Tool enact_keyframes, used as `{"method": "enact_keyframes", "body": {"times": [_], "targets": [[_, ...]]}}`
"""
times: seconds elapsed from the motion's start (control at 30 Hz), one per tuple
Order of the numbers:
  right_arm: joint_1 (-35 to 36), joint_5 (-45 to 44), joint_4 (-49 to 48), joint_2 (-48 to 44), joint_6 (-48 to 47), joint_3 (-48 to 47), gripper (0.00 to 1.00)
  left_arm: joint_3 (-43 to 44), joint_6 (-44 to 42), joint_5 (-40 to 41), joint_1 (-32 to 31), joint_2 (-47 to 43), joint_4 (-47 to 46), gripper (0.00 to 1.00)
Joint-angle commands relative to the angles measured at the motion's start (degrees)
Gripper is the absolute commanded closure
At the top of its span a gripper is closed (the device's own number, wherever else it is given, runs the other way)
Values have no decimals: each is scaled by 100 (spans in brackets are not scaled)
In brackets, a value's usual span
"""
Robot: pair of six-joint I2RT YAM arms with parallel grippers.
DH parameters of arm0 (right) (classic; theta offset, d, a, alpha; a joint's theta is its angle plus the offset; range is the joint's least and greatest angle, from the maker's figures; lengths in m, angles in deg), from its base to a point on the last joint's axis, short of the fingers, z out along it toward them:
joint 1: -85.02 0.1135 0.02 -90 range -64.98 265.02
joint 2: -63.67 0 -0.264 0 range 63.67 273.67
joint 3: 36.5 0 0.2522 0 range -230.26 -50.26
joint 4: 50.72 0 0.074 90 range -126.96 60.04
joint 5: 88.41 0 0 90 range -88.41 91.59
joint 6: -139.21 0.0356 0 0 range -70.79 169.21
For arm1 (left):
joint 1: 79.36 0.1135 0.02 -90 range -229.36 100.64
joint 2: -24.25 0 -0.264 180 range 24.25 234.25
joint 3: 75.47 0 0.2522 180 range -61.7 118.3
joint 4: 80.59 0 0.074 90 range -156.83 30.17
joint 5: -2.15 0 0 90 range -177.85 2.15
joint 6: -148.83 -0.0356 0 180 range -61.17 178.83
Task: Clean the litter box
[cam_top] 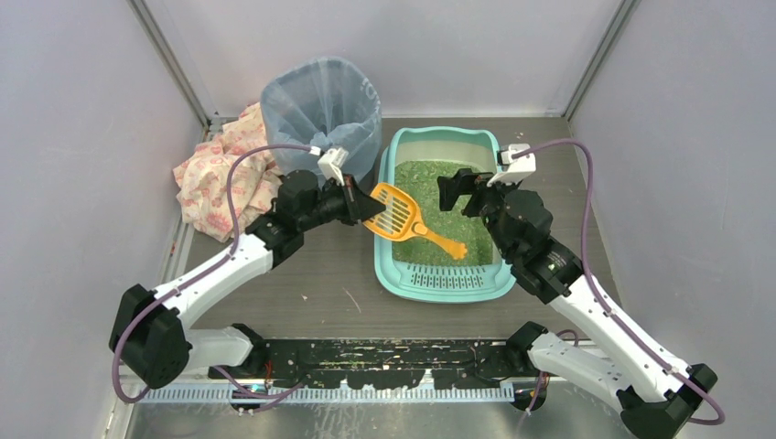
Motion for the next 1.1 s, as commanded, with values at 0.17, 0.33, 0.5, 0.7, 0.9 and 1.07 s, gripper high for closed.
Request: {"method": "enact_keyframes", "body": {"times": [0.17,0.33,0.5,0.7,0.9,1.07], "targets": [[-11,-88,-728,-760,427,602,0,-749,686,1177,40,-783,-1997,100],[-19,216,-812,-1252,427,837,0,-809,1107,1421,110,-821,-2532,100],[-28,471,-841,-1476,408,975,0,-840,1766,1364,330,-764,-3065,100],[-54,916,-862,-1524,396,980,0,-822,2217,1160,523,-746,-3464,100],[-65,1681,-1170,-1189,299,736,0,-800,2659,676,553,-712,-3708,100],[-65,2039,-1289,-946,121,438,15,-935,2888,532,553,-796,-3799,100]]}}
